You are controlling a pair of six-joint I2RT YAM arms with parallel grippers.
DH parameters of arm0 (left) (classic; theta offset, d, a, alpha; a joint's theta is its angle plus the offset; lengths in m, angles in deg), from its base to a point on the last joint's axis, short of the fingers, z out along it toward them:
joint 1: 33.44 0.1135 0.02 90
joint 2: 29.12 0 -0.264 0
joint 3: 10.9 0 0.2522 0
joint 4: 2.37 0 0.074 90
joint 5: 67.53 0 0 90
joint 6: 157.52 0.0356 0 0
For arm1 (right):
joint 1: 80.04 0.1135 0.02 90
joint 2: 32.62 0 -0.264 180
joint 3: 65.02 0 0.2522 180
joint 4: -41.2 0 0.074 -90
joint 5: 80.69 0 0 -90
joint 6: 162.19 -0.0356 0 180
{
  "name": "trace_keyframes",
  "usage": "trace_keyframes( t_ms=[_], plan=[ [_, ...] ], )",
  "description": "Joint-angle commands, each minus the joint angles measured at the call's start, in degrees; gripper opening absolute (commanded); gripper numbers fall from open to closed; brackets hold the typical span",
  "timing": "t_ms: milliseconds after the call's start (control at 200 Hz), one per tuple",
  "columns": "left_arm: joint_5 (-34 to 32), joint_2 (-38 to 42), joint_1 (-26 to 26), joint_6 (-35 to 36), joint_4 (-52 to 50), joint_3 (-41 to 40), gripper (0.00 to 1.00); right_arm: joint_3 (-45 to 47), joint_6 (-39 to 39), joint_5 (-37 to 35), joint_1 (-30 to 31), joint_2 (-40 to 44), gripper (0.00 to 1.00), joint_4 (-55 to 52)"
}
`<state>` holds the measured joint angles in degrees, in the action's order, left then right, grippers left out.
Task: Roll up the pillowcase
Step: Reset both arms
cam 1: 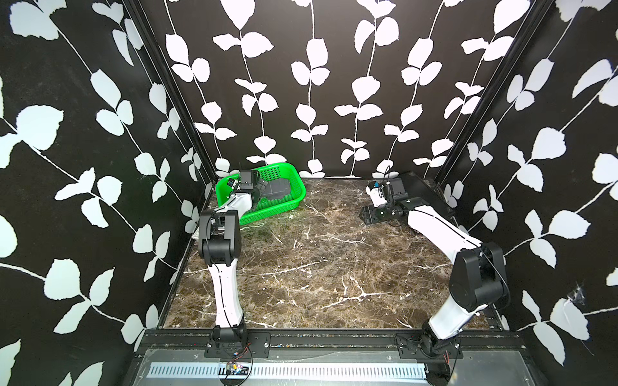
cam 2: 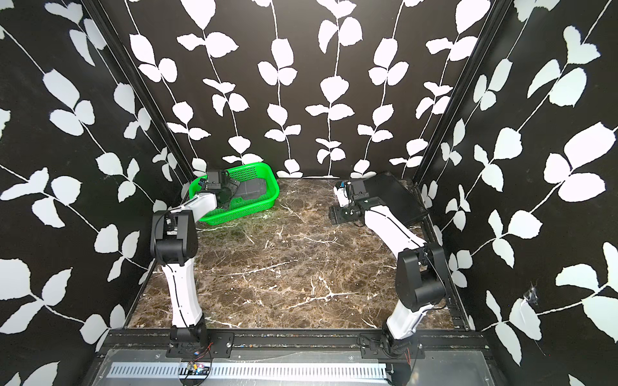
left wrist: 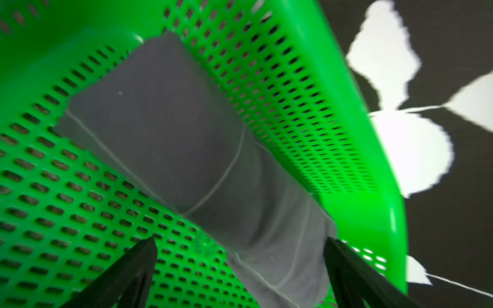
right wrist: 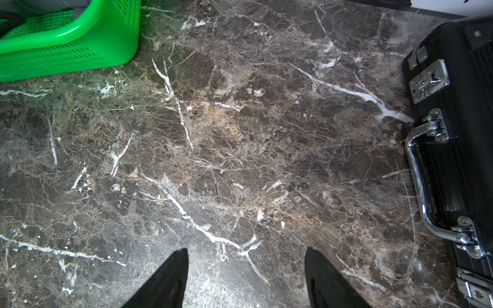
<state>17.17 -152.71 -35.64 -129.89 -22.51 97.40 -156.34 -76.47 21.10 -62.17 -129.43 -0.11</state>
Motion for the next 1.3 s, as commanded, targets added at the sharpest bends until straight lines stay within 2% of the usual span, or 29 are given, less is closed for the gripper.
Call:
trace_keyframes(
  t_ms=[0, 195, 285, 380, 445, 530, 565, 635, 730, 880, 910, 1000, 1130, 1200, 1295],
  plan=[
    [-0.33, 5.04, -0.06, 3.11, -4.01, 0.91, 0.99, -3.25, 1.28, -0.62, -0.69, 1.03, 0.72, 0.04],
    [-0.67, 9.98, -0.44, 2.85, -5.03, -2.87, 0.99, -4.0, 1.97, -1.22, -0.99, 1.63, 0.72, -0.29],
    [-0.35, 12.78, -0.5, 4.96, -4.27, -5.14, 0.99, -3.72, 2.29, -1.74, -1.1, 2.2, 0.72, -0.16],
    [0.1, 15.74, -0.52, 12.41, -5.86, -5.01, 0.98, -2.88, 2.49, -2.02, -1.33, 2.95, 0.72, 0.3],
    [2.28, 17.99, -0.48, 20.41, -4.75, -5.66, 0.97, -1.96, 2.78, -2.26, -1.37, 3.72, 0.73, 0.96],
    [5.34, 20.89, -0.59, 31.26, -9.67, -5.08, 0.97, 1.6, 2.4, -1.9, -2.37, 4.62, 0.75, 5.3],
    [6.61, 22.84, -0.77, 34.4, -11.04, -6.32, 0.97, 4.54, 1.9, -1.43, -3.37, 7.42, 0.77, 7.36],
    [10.09, 28.89, -1.32, 40.0, -7.28, -13.49, 0.97, 9.05, 1.23, -0.69, -5.35, 9.58, 0.82, 12.55],
    [9.53, 37.07, -3.51, 50.54, -5.85, -22.63, 0.98, 15.51, 2.71, -2.6, -7.81, 13.01, 0.85, 19.22],
    [8.13, 49.24, -4.56, 58.39, 0.26, -40.56, 0.99, 27.94, 2.26, -8.04, -12.01, 18.78, 0.9, 34.04],
    [7.89, 52.08, -4.57, 58.61, 3.18, -45.14, 0.99, 30.36, 1.48, -9.91, -12.68, 19.53, 0.99, 36.53],
    [6.39, 58.94, -4.57, 60.93, 10.16, -57.31, 0.99, 35.51, -2.15, -13.49, -15.24, 20.49, 0.99, 40.9],
    [2.39, 63.71, -4.53, 63.17, 21.43, -69.42, 0.99, 42.14, 3.19, -17.36, -15.17, 22.79, 0.99, 46.85],
    [0.17, 64.39, -4.48, 66.29, 23.45, -71.31, 0.99, 44.51, 4.07, -19.01, -15.48, 22.9, 0.99, 49.92],
    [-0.87, 63.92, -4.36, 66.66, 26.14, -73.67, 0.99, 47.15, 5.68, -19.63, -15.91, 21.49, 0.99, 54.11]
  ],
)
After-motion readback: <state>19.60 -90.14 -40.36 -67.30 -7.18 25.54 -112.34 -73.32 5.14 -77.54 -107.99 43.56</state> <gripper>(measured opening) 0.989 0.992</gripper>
